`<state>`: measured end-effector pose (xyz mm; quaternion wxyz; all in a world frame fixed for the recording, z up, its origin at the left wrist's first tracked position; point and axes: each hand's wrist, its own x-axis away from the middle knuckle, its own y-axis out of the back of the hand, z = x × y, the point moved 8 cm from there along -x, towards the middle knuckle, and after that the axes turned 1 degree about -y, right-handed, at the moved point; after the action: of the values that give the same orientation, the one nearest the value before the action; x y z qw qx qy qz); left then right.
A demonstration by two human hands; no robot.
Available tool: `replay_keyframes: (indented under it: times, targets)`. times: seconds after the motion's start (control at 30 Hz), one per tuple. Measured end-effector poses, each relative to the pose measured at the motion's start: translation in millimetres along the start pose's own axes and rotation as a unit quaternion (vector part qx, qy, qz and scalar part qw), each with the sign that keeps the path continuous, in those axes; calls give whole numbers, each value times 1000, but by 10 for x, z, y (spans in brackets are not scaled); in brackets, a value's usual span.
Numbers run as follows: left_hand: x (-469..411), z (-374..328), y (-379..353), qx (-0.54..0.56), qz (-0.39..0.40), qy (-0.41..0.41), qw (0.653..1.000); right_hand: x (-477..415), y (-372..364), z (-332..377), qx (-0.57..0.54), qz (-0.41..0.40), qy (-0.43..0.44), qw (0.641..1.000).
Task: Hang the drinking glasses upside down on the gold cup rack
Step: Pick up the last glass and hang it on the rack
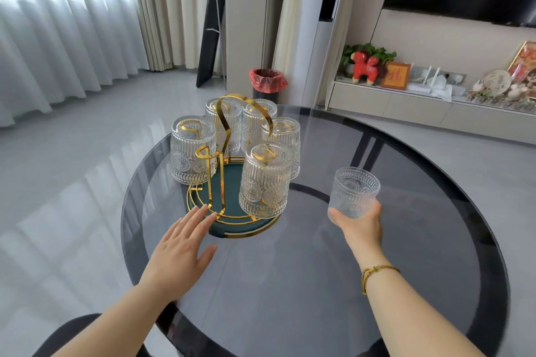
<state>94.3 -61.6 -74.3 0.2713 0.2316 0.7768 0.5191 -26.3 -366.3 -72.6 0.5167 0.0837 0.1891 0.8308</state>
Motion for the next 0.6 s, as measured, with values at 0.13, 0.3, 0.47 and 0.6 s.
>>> replay_keyframes:
  times: [0.13,0.3,0.47,0.6]
  targets:
    - [-6,-2,-1,3,8,-1,1000,-9,34,23,-81,27,10,996]
    - [-2,-5,1,17,-9,-9,1000,19,257,258,-140,28,35,989]
    - [9,47,-6,39,-32,4,999,200,521,843,-165,144,125,968]
    - [0,116,-20,34,-32,26,999,428,698,1364,-130,226,175,949]
